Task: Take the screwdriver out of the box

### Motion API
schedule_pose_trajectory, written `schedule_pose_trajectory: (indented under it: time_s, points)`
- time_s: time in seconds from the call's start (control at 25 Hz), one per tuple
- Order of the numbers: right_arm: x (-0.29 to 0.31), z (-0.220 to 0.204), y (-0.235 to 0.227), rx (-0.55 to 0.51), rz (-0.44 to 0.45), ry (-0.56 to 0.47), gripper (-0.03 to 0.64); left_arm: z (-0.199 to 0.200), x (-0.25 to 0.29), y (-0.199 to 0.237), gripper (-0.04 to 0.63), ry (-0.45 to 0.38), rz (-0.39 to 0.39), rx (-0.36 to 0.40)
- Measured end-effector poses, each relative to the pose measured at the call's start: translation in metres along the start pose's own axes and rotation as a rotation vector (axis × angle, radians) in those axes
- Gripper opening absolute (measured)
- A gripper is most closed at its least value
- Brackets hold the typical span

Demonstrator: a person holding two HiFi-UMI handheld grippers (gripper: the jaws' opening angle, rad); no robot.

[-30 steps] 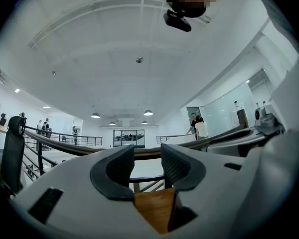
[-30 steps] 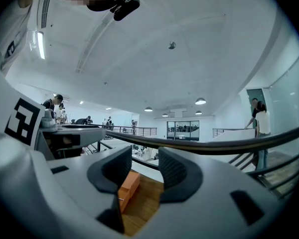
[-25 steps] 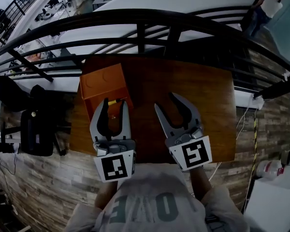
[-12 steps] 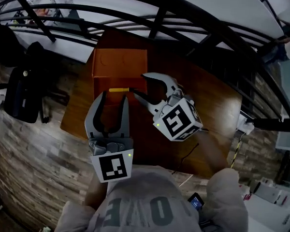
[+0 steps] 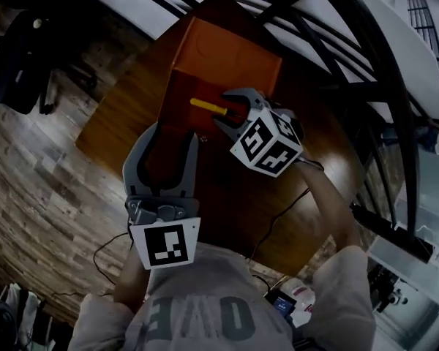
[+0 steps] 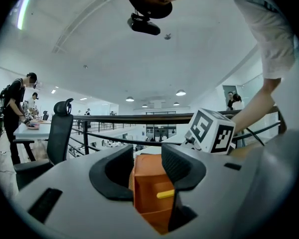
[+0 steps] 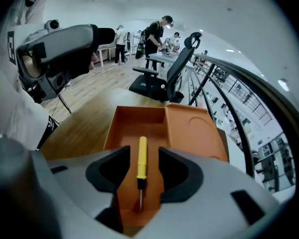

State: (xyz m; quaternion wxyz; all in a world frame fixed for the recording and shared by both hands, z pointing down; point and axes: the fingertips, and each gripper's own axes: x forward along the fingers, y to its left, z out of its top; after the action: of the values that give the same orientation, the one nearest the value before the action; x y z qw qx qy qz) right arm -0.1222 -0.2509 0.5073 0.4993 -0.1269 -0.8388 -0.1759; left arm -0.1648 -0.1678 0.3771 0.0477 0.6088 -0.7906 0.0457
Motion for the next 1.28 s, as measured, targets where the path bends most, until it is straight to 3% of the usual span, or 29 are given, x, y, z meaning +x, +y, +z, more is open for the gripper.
schedule_pose_trajectory:
  time_s: [0.2,0.72,0.96,1.28]
  points:
    - [0.030,-0.020,0.014,-0.030,0.075,0.100,0.181,-0.029,-0.006,0.001,0.169,0.032,0.053,-0.038]
    - [0.087,-0.031,0.000,-0.111,0.082,0.244,0.126,-0.067,0.018,0.012,0.169,0.085,0.078,-0.046]
    - [0.087,-0.030,0.001,-0.125,0.071,0.263,0.084,-0.068,0.011,0.017,0.169,0.093,0.083,-0.044]
    - [0.080,-0.022,-0.002,-0.111,0.033,0.252,0.078,-0.068,0.001,0.022,0.169,0.087,0.082,-0.042]
